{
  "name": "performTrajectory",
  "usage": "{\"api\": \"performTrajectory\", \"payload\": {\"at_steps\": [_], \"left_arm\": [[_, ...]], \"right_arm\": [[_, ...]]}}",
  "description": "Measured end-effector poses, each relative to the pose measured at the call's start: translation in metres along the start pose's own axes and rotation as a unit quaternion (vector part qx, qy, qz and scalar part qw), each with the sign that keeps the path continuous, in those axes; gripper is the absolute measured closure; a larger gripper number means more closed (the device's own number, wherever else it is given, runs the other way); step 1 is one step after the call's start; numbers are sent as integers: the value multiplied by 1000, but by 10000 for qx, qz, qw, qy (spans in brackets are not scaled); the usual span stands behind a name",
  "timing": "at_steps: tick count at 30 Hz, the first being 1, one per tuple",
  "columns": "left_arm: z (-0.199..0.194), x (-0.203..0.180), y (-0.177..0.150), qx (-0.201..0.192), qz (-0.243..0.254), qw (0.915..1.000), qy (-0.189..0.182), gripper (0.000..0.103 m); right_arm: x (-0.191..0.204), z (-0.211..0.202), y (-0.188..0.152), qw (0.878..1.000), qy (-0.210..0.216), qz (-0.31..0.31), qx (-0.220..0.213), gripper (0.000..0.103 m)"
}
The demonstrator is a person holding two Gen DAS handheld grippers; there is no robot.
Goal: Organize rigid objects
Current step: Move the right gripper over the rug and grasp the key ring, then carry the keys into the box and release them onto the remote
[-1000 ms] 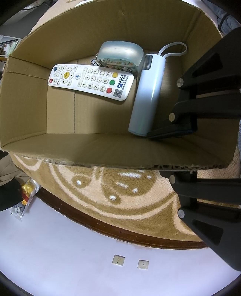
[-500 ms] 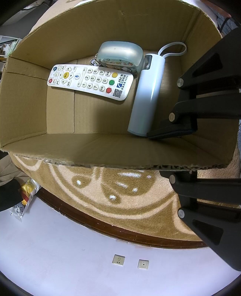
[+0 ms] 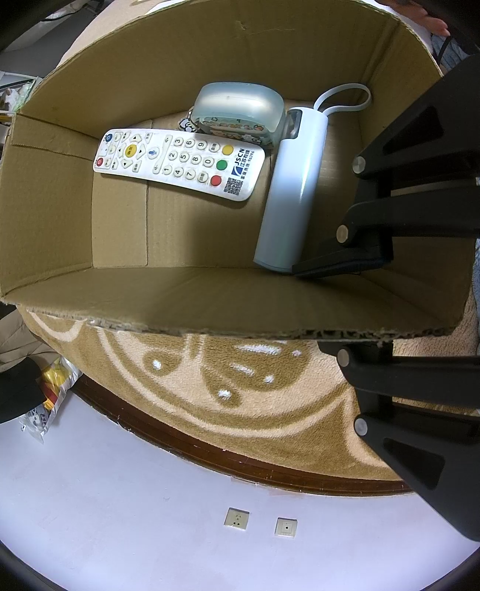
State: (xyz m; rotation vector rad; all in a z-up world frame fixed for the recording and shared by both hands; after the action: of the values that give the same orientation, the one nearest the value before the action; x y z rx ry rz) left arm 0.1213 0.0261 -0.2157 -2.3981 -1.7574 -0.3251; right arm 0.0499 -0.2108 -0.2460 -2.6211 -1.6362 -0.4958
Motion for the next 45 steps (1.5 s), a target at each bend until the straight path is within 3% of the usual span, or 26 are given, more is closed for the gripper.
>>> {"api": "performTrajectory", "payload": {"at_steps": [2, 6, 16, 32, 41, 45], "left_arm": [[0, 0, 0, -4, 12, 10000, 7, 82], [0, -2, 0, 8, 5, 10000, 1, 82], [-1, -2, 0, 8, 4, 10000, -5, 82], [-3, -2, -1, 12, 3, 10000, 2, 82], [-3, -2, -1, 11, 1, 10000, 3, 82], [-3, -2, -1, 12, 0, 10000, 1, 82]], "right_arm": [[1, -1, 2, 9999, -95, -100, 9, 95], [16, -19, 8, 9979, -187, -473, -389, 96], [37, -50, 28, 9918, 14, -658, -1094, 96], [108, -148, 43, 9525, 312, -1525, -2617, 97], [132, -183, 33, 9337, 577, -1837, -3018, 97], [139, -177, 29, 9341, 671, -1938, -2923, 97]]}}
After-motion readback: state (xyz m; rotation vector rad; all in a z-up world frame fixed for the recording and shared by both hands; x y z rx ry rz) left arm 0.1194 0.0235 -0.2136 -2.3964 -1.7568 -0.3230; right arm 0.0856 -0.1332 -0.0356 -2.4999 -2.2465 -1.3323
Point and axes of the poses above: each gripper's, at about its wrist camera, not at the fingertips, and z roughly the way its jaws point, x to its left, y to its top, the point moved 8 cm from there along z, roughly the way its jaws point, and after that the axes turned 12 degrees about x, right-handed, at the moved point
